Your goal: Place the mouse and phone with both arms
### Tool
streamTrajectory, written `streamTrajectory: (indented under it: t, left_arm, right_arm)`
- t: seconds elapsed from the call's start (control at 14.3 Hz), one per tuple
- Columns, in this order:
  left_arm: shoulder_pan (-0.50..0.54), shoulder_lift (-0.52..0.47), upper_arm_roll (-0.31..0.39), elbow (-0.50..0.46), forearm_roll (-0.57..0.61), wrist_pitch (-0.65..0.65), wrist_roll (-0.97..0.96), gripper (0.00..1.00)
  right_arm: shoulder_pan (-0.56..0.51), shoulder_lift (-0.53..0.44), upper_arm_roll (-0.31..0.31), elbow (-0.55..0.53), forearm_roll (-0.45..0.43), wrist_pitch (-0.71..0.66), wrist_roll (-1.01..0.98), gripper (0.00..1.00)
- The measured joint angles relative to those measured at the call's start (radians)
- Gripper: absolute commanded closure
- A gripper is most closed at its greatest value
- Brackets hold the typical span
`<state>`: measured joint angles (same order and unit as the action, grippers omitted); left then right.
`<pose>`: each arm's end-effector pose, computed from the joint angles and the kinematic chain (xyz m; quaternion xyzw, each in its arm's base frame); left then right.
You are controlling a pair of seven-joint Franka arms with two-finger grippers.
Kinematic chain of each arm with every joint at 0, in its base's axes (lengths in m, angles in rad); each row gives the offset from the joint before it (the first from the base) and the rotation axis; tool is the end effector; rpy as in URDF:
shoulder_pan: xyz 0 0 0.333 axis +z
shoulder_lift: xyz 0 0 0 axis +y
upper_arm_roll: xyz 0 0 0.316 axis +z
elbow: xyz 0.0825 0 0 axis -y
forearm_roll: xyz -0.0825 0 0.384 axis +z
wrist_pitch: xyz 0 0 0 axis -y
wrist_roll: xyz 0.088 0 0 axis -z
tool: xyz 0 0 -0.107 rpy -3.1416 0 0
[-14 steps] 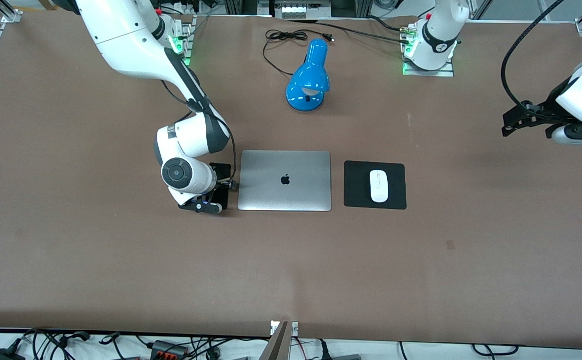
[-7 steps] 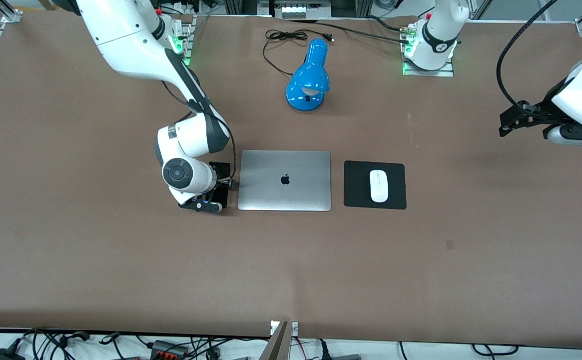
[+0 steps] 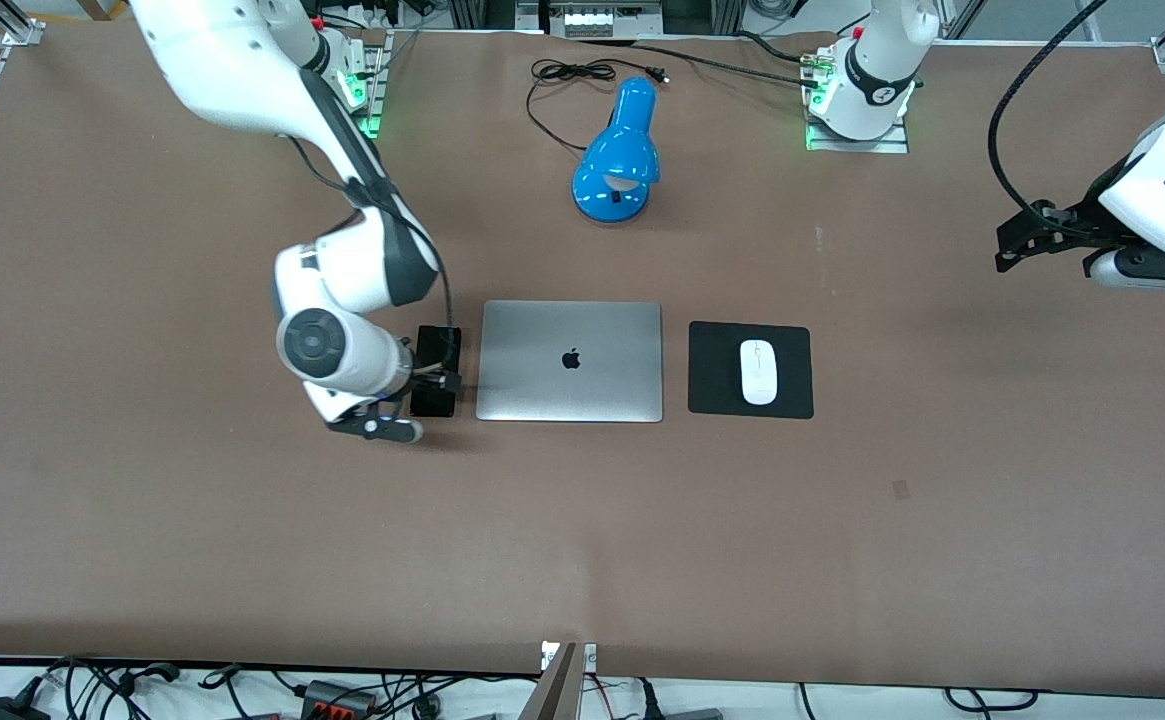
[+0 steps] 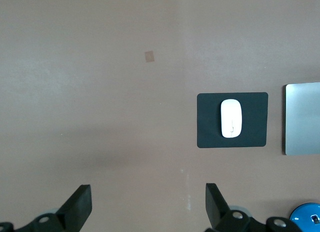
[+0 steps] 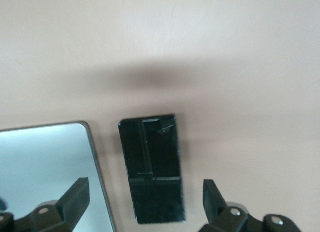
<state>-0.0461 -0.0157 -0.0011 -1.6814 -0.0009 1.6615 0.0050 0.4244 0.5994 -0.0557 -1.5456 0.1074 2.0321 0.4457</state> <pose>0.5545 -0.0263 0.5886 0.9997 -0.0261 -0.0021 0.0004 0.6387 0.2591 0.2924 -0.9961 0.0610 0.0633 0.0061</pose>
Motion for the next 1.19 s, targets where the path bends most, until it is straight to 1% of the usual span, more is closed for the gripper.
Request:
streamTrajectory:
  t: [0.14,0.21,0.49,0.7,0.91,1.05,1.19]
  left_arm:
    - [0.000,0.000,-0.009,0.000,0.009,0.000,0.000,0.00]
    - [0.000,0.000,-0.015,0.000,0.018,0.000,0.000,0.00]
    - [0.000,0.000,-0.021,0.001,0.027,-0.001,0.000,0.00]
    - [0.000,0.000,-0.021,0.001,0.027,-0.001,0.000,0.00]
    - [0.000,0.000,-0.021,0.002,0.027,-0.001,0.000,0.00]
    - [0.000,0.000,-0.021,0.002,0.027,-0.001,0.000,0.00]
    - [0.000,0.000,-0.021,0.006,0.027,-0.001,0.000,0.00]
  right_arm:
    - [-0.028,-0.033,-0.003,0.086,-0.070,-0.086,-0.058,0.00]
    - [-0.046,-0.047,-0.005,0.122,-0.088,-0.122,-0.096,0.00]
    - [-0.137,-0.100,-0.011,0.230,-0.094,-0.249,-0.191,0.00]
    - [-0.201,-0.160,-0.014,0.263,-0.094,-0.306,-0.290,0.00]
    - [-0.279,-0.228,-0.021,0.271,-0.094,-0.342,-0.374,0.00]
    - [-0.336,-0.260,-0.023,0.271,-0.080,-0.387,-0.413,0.00]
    - [-0.395,-0.278,-0.018,0.271,-0.055,-0.400,-0.464,0.00]
